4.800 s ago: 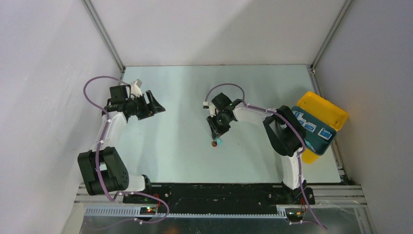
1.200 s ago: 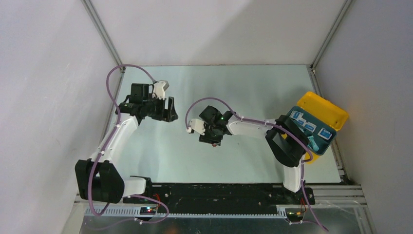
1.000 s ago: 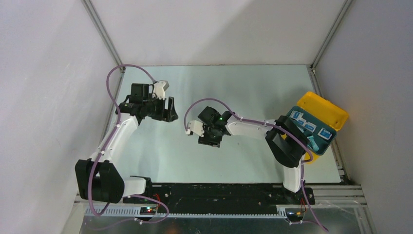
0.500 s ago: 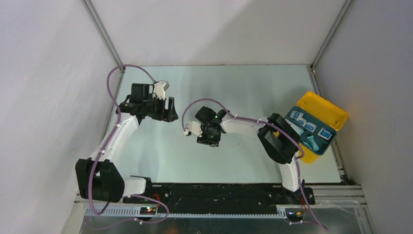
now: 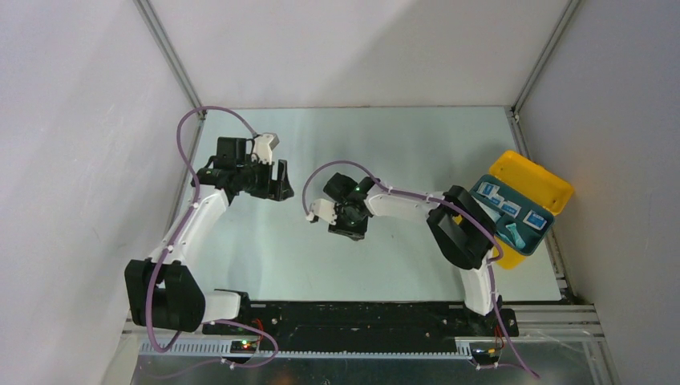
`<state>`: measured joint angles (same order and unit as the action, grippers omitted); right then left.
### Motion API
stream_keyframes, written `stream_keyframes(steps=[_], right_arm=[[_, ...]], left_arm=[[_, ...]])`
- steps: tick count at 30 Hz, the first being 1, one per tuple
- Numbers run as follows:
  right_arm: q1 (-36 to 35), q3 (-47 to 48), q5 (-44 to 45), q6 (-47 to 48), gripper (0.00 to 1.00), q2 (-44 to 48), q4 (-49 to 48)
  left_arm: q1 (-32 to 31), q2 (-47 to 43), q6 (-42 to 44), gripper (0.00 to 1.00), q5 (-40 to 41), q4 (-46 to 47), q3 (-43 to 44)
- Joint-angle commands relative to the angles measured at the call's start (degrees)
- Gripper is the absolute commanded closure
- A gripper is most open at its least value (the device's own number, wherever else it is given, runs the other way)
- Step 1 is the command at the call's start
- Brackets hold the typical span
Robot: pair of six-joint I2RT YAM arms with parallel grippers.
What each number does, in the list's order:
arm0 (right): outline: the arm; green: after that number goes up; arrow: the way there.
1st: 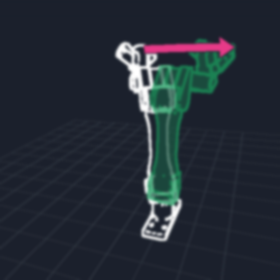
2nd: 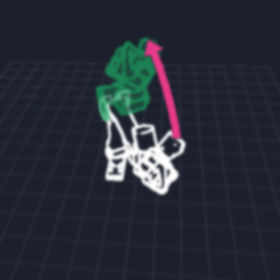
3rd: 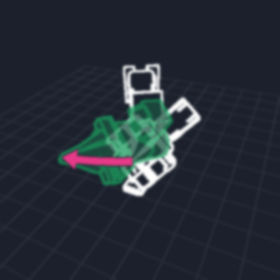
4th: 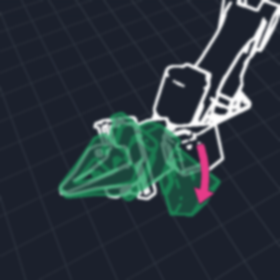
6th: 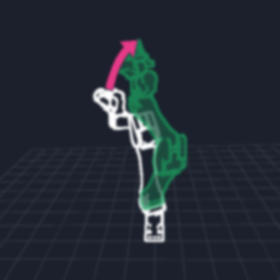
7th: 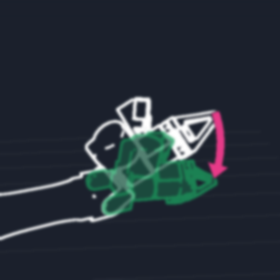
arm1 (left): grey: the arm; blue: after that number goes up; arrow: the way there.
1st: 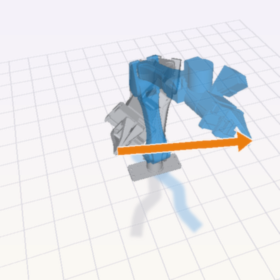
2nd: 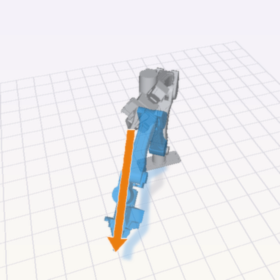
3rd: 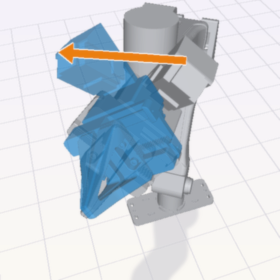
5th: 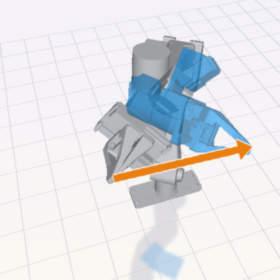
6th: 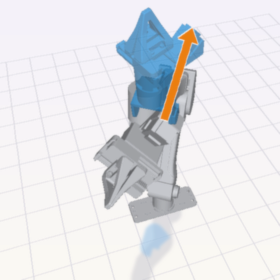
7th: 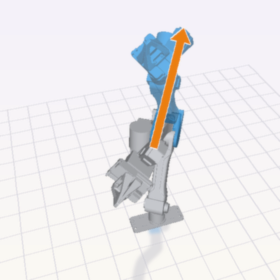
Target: Organize the medicine kit
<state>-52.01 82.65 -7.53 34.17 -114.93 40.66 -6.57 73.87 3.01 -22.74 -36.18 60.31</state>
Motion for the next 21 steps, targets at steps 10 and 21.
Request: stream_keyframes(steps=[10,21], right_arm=[[9.0,-2.5,3.1,-1.6,0.73,19.7,7.4],[14.8,-6.5,4.5,-3.3,0.49,16.8,1.7]], left_arm=[[0.3,0.7,-0.2,0.20,-1.5,0.6,1.1],[0.3,2.8,-1.2,0.20,-3.0,0.5,2.4]])
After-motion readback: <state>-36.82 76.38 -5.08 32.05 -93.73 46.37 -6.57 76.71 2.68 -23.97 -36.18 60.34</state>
